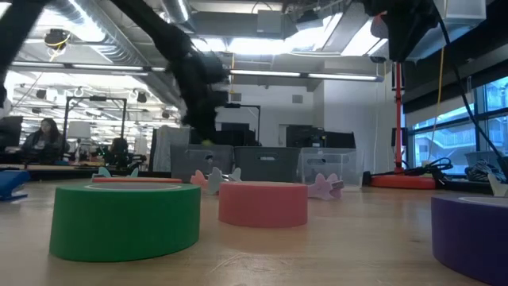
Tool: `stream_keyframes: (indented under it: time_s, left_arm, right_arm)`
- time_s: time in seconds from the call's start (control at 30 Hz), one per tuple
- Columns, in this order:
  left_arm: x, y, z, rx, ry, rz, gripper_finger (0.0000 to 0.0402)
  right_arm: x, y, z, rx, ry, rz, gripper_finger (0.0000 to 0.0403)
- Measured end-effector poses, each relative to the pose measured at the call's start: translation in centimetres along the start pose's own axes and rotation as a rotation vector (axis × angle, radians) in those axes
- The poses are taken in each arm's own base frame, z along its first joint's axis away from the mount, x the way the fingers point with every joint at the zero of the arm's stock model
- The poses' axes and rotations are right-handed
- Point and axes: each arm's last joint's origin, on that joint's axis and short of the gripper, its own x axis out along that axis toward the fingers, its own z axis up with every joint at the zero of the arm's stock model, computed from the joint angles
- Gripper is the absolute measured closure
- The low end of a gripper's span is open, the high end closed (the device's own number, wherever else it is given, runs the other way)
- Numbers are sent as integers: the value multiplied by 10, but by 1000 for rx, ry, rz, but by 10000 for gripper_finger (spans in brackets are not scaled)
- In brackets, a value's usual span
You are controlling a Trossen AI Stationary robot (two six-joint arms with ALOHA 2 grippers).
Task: Pick and place Stapler, Stapler remover, tape
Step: Put the yellow stapler into the black bin
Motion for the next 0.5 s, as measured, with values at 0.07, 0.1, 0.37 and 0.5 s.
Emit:
stream_keyframes:
  time_s: [0.07,0.1,0.37,0.5]
  left_arm:
    - [17,5,7,-2,37,-8,352]
    - [25,6,9,-5,52,-11,352]
    - [70,12,6,-22,154,-13,352]
    - [76,9,5,21,178,34,352]
  right_arm:
    - [0,0,0,6,1,0,188]
    - [0,0,0,12,1,0,188]
    - [0,0,-1,18,1,2,188]
    - [0,0,-1,15,0,0,188]
